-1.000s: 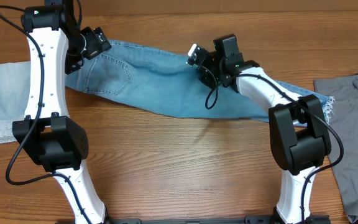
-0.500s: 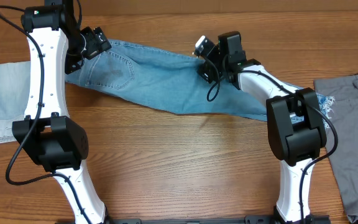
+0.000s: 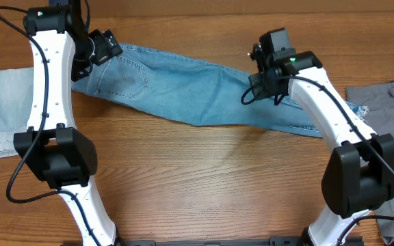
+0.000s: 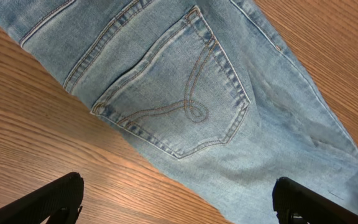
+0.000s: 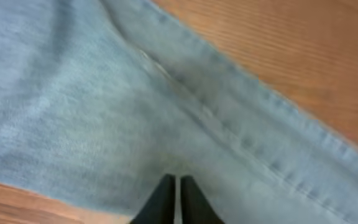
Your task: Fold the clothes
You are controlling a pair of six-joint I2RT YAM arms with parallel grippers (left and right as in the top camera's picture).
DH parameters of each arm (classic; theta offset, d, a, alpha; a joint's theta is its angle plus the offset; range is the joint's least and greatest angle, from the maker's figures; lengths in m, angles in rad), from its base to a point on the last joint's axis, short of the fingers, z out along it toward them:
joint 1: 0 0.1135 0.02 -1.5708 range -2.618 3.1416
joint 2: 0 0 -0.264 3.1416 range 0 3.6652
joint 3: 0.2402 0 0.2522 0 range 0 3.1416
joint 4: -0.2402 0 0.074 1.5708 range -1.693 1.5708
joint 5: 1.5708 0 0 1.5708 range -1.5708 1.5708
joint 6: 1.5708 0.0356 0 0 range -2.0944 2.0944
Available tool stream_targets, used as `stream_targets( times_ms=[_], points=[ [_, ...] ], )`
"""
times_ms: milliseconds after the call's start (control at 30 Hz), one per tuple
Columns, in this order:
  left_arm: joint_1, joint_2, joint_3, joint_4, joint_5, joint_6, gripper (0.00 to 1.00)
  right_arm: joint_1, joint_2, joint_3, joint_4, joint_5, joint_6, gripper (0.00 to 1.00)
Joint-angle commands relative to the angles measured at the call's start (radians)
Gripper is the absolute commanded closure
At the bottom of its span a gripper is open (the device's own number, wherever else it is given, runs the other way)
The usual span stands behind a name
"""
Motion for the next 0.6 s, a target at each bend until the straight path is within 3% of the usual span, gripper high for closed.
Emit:
stream_targets(
  times_ms=[0,267,567],
  points=[
    [-0.001,-0.013,0.012,-0.002,0.007,-0.005,0.00,-0.027,0.002,-0.051,-0.018,-0.003,0.311,0.96],
    [-0.001,-0.013,0.012,-0.002,0.007,-0.005,0.00,-0.061,0.051,-0.197,0.142,-0.023,0.403,0.96],
    [-0.001,-0.013,0.012,-0.002,0.007,-0.005,0.00,-0.111,0.106,-0.202,0.212,-0.019,0.431,0.96]
  ],
)
